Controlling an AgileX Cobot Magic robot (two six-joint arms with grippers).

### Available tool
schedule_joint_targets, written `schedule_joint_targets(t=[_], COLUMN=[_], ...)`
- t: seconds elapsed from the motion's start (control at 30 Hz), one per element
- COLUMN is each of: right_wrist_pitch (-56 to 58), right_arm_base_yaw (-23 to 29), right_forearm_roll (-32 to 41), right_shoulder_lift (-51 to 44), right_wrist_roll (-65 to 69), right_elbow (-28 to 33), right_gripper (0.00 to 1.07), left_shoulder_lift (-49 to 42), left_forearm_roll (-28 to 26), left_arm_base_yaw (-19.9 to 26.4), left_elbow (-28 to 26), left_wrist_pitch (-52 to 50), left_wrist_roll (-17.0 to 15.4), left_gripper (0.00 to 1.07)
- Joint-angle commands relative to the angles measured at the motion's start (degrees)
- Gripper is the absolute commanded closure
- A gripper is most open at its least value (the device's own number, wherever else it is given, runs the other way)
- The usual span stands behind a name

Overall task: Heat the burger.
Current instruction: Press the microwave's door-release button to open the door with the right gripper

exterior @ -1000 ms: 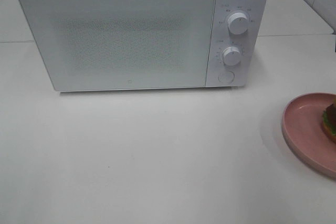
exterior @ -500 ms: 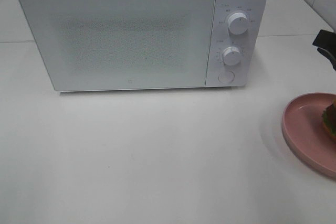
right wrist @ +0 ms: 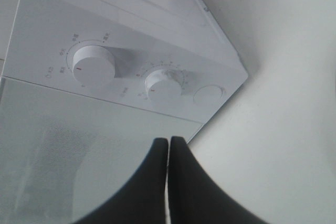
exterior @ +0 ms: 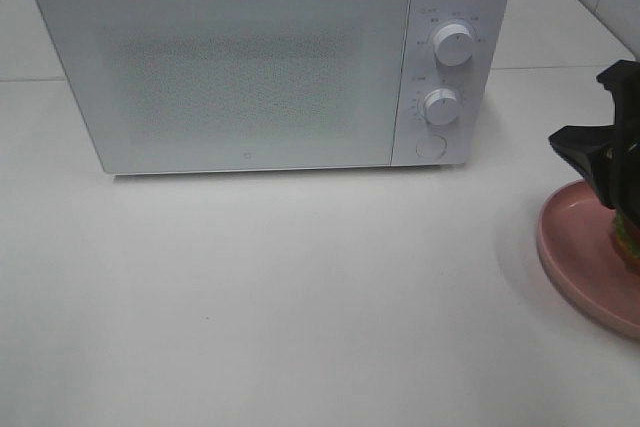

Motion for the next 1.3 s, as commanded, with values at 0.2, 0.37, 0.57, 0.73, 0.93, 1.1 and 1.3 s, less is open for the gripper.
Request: schedule_joint_targets(t=[0.2,0.37,0.57,0.73,0.93,1.1,1.3], right_wrist_pitch=[-5.0,-8.8,-12.4,-16.0,-18.4,-19.3,-19.3], right_arm_base_yaw=[11.4,16.9,19.2,19.2,18.9,18.9,18.8], right_forearm_roll=[15.6,17.8,17.6,17.7,21.2,22.4,25.4], right_shoulder_lift=[4.7,9.5,15.5,19.2,25.0,29.9,35.0], right_wrist_roll=[1.1,5.1,11.7,15.0,16.7,16.4,16.3], right_elbow=[0.1,0.1,0.0,0.0,-2.3,-7.0,-12.5], right_gripper=[1.07,1.07,1.07,1.07,1.07,1.07,1.07], left_shoulder_lift=[-0.3,-0.3,-0.3,-0.3,-0.3,-0.3,-0.3], left_forearm_roll=[-0.2,-0.2,-0.2,-0.2,-0.2,-0.2,-0.2], left_arm_base_yaw=[0.1,0.1,0.1,0.1,0.1,0.1,0.1], left_elbow=[0.1,0.1,0.1,0.1,0.1,0.1,0.1], left_wrist_pitch=[0.1,0.1,0.1,0.1,0.1,0.1,0.1], left_wrist_roll=[0.0,0.0,0.0,0.0,0.0,0.0,0.0], left_gripper=[0.18,0.18,0.18,0.18,0.18,0.18,0.18])
